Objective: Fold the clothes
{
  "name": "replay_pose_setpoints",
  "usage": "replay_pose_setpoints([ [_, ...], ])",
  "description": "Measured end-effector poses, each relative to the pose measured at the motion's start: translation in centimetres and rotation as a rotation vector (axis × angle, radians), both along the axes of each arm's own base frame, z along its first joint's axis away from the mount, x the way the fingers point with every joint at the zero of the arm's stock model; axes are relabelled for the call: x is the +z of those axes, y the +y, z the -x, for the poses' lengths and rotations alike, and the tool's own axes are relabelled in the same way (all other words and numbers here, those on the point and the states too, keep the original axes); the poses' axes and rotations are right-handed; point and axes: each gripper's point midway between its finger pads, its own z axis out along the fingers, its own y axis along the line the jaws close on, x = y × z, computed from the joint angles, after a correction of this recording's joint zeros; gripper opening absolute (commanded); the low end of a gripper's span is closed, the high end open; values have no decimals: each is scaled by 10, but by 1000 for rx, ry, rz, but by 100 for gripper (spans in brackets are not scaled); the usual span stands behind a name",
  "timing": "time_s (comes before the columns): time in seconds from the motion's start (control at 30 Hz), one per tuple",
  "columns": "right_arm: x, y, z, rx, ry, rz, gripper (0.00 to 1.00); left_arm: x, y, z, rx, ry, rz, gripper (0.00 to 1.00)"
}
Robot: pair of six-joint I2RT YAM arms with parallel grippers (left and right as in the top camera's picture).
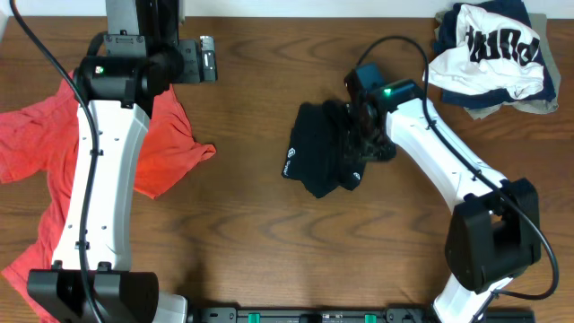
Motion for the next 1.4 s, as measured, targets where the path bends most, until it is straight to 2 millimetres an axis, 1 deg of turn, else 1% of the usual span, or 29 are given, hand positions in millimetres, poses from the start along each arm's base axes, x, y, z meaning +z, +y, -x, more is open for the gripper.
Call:
replay_pose_setpoints([
  [0.07, 13, 5, -16, 7, -67, -16, 67, 0, 0, 0, 0, 0, 0, 98],
  [0.17, 30, 9, -32, 13, -152, -32, 67, 0, 0, 0, 0, 0, 0, 98],
  [0.23, 34, 8, -35, 14, -167, -30, 66, 0, 0, 0, 0, 0, 1, 98],
  [0.3, 33, 8, -35, 16, -168, -27, 61, 0, 0, 0, 0, 0, 0, 98],
  [0.43, 27, 8, -35, 23, -156, -18, 56, 0, 0, 0, 0, 0, 1, 98],
  [0.5, 18, 10, -34, 33, -134, -6, 41, 0, 0, 0, 1, 0, 1, 98],
  [0.6, -5, 7, -32, 7, -80, 36, 1, 0, 0, 0, 3, 1, 3, 98],
  [0.67, -16, 1, -30, -30, -51, 74, 1, -1, 0, 1, 5, 7, 4, 98],
  [0.7, -18, -2, -30, -44, -46, 88, 1, -1, 0, 1, 5, 9, 5, 98],
  [0.8, -15, -17, -30, -94, -39, 114, 1, -1, 0, 1, 6, 8, 5, 98],
  [0.93, -8, -52, -29, -177, -10, 136, 1, -1, 0, 1, 5, 8, 5, 98],
  [1.0, -9, -66, -32, -209, -7, 137, 1, -1, 0, 1, 6, 8, 5, 98],
  [1.03, -13, -73, -33, -224, -6, 134, 6, -1, 0, 1, 7, 8, 6, 98],
  [1.07, -16, -77, -32, -232, -3, 132, 18, -1, 0, 1, 7, 8, 7, 98],
  [1.1, -23, -80, -31, -234, 2, 129, 39, -1, 0, 1, 7, 8, 7, 98],
  [1.17, -35, -80, -23, -227, 27, 120, 64, -1, 0, 1, 7, 8, 7, 98],
  [1.2, -42, -78, -15, -221, 52, 110, 74, -1, 0, 1, 7, 8, 7, 98],
  [1.27, -46, -76, -10, -210, 73, 96, 82, -1, 0, 1, 7, 8, 7, 98],
  [1.33, -48, -73, -8, -201, 83, 67, 88, -1, 0, 1, 8, 8, 7, 98],
  [1.4, -47, -69, -11, -176, 81, 13, 90, -1, 0, 1, 7, 8, 7, 98],
])
